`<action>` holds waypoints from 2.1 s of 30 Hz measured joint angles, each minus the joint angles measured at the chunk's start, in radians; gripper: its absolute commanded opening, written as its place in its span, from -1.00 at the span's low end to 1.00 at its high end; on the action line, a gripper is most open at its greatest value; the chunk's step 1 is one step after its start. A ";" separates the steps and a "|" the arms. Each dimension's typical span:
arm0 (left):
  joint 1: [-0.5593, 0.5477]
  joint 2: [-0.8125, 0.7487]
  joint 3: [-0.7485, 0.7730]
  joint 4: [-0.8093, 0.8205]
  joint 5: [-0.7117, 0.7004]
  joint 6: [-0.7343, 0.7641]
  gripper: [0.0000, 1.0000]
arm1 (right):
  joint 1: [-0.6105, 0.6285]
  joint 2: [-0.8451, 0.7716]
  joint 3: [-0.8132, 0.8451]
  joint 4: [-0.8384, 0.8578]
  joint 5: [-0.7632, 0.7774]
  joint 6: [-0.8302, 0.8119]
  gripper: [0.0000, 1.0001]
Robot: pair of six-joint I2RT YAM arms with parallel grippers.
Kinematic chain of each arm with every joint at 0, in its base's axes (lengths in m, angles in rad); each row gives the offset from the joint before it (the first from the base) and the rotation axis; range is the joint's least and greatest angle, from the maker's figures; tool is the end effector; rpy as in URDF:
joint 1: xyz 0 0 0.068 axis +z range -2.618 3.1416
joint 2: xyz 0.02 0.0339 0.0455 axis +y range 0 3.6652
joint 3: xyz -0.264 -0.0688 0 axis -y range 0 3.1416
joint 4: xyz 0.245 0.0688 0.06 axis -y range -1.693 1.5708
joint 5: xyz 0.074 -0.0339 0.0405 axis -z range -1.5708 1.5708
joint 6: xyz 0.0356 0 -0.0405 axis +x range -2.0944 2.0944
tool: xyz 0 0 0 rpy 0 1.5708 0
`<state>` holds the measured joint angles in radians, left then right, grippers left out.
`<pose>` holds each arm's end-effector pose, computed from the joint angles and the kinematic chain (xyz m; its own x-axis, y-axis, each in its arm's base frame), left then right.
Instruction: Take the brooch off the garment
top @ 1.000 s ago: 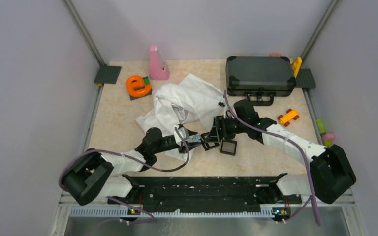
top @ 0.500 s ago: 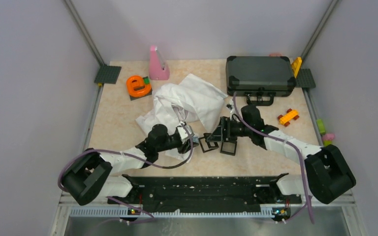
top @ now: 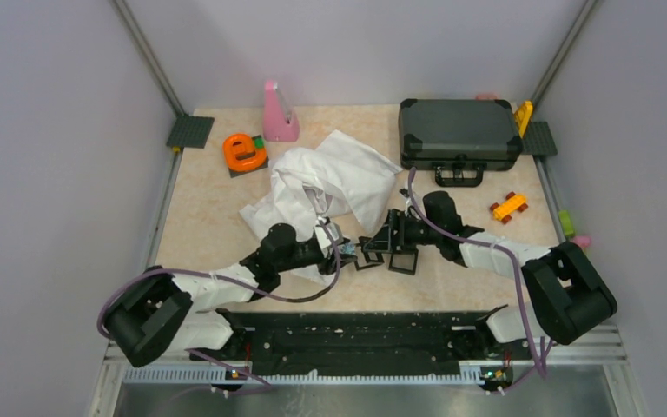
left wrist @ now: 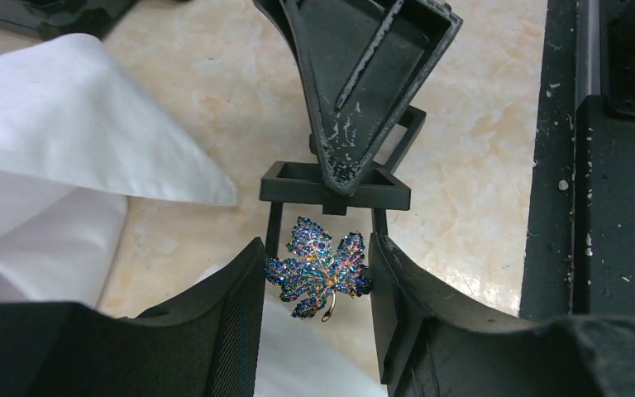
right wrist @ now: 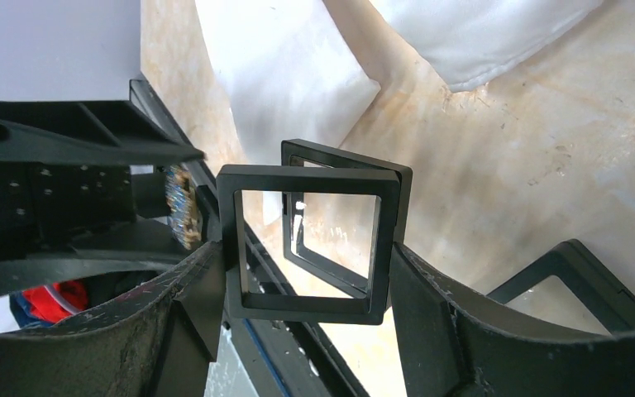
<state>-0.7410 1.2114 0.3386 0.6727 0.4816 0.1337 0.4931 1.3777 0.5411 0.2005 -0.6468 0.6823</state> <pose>0.1615 -0.1701 0.1905 -0.0209 0.1793 -0.9836 0.9444 0.3265 0.0394 0.2192 0.1422 0.1701 -0.9136 0.0803 -0.3986 -0.2946 0.5448 0.7851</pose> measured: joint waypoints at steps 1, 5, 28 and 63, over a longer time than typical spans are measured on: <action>-0.008 0.019 0.000 0.014 0.000 0.000 -0.65 | 0.000 0.000 -0.001 0.003 0.000 0.000 -0.19; -0.033 0.142 0.000 0.097 -0.005 -0.001 -0.65 | 0.000 0.000 -0.005 0.012 -0.004 0.001 -0.19; -0.078 0.264 0.039 0.138 -0.050 0.076 -0.66 | -0.034 0.000 -0.072 0.171 -0.158 0.121 -0.21; -0.093 0.348 0.057 0.211 0.001 0.081 -0.09 | -0.037 0.041 -0.083 0.211 -0.201 0.133 -0.23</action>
<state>-0.8345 1.5589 0.3958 0.8833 0.4824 0.2150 0.4557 1.4189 0.4580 0.4110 -0.8478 0.8154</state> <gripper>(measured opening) 0.490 0.659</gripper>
